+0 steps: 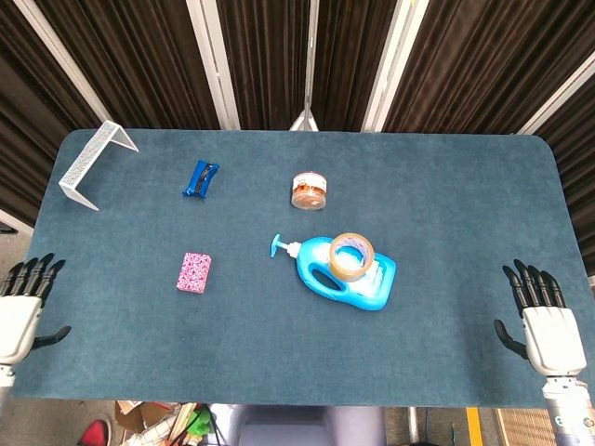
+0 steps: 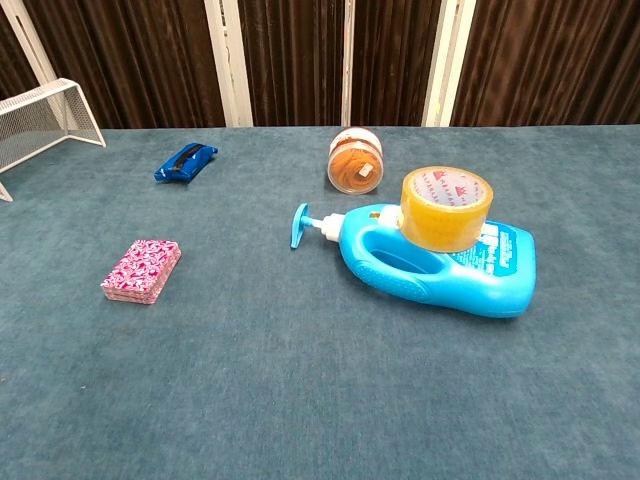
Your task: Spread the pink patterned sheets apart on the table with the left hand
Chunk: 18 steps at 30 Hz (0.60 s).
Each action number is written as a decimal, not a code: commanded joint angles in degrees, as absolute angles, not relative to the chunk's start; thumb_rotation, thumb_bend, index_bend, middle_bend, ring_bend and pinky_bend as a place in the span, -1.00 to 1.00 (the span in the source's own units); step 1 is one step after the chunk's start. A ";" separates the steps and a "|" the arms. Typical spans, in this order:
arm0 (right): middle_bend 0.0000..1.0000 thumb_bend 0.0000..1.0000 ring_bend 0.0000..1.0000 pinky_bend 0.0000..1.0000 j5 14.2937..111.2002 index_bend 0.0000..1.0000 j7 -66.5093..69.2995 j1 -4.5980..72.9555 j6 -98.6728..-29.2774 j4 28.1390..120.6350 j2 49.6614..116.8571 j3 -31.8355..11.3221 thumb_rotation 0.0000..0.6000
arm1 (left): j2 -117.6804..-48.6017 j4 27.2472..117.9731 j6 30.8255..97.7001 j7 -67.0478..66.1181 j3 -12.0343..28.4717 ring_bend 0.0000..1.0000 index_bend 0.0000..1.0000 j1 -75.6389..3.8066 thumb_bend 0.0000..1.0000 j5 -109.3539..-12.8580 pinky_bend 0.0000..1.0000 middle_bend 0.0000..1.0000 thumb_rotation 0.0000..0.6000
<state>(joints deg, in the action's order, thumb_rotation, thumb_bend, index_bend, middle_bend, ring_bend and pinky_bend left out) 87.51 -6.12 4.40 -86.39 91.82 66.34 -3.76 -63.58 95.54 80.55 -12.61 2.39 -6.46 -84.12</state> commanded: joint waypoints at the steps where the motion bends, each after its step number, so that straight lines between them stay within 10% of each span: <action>1: -1.00 -0.27 -1.00 -0.83 87.47 -1.00 -5.90 4.51 -86.22 91.90 66.30 -3.79 1.00 | -62.71 97.81 74.58 -17.34 3.93 -1.00 -1.00 -10.54 -0.87 -81.05 -1.00 -1.00 1.00; 18: -1.00 -0.27 -1.00 -0.83 87.17 -1.00 -3.86 4.71 -85.43 92.48 65.73 -3.69 1.00 | -77.47 93.73 55.20 -45.11 10.28 -1.00 -0.91 -30.95 -0.69 -51.86 -1.00 -1.00 1.00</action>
<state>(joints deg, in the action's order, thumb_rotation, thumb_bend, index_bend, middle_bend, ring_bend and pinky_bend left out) 87.19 -3.89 4.70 -85.45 92.46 65.75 -3.69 -73.93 95.69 57.30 -41.32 9.38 -27.46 -56.65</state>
